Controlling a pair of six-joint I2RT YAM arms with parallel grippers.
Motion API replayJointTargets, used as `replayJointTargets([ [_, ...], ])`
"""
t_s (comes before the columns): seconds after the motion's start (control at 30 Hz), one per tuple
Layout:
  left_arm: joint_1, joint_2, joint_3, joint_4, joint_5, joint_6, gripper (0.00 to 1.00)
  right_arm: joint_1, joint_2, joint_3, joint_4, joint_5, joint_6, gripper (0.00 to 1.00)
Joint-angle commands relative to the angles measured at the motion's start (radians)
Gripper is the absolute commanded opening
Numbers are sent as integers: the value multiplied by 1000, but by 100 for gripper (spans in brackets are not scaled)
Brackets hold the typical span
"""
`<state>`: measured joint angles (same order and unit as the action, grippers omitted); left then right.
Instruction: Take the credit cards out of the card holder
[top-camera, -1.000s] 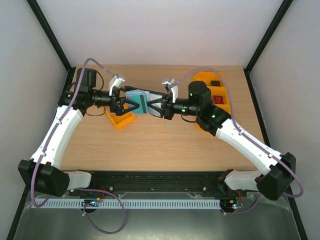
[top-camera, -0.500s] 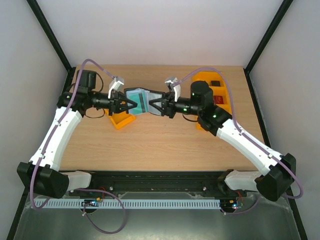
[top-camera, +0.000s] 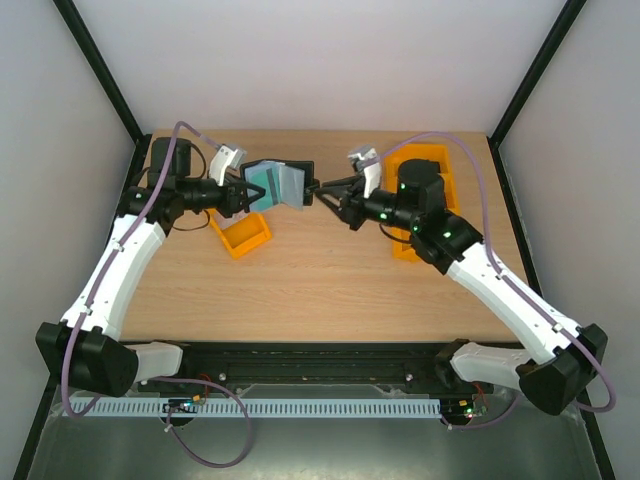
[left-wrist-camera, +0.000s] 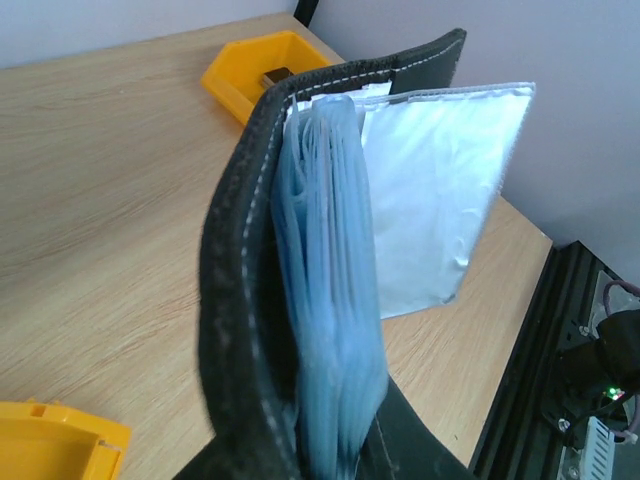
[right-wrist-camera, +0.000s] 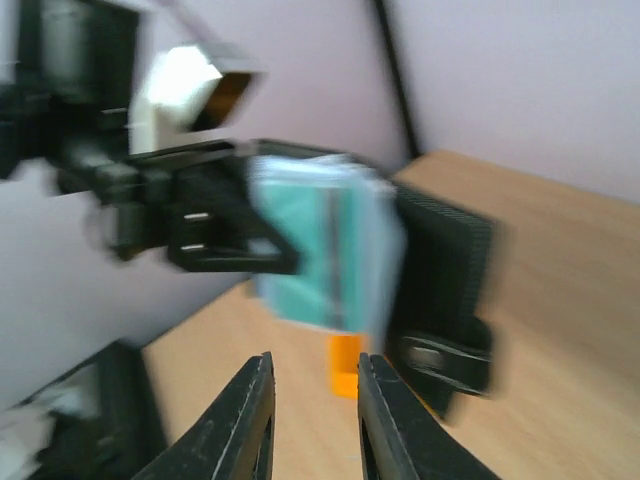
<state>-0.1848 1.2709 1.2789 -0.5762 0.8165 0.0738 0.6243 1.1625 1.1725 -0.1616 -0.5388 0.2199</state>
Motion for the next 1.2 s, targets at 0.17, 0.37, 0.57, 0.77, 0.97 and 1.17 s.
replayJointTargets([
  [0.17, 2, -25, 0, 13, 78, 3, 2, 86, 87, -96, 611, -397, 298, 21],
  [0.37, 2, -28, 14, -18, 189, 34, 2, 86, 189, -39, 463, -258, 273, 16],
  [0.57, 2, -30, 24, -48, 251, 71, 2, 61, 202, -26, 384, -183, 228, 15],
  [0.77, 2, -31, 42, -110, 334, 146, 2, 35, 218, -25, 387, -243, 231, 16],
  [0.97, 2, -30, 45, -121, 348, 160, 2, 35, 241, -22, 420, -356, 258, 18],
  [1.17, 2, -28, 46, -130, 367, 173, 2, 50, 251, -19, 419, -361, 261, 21],
])
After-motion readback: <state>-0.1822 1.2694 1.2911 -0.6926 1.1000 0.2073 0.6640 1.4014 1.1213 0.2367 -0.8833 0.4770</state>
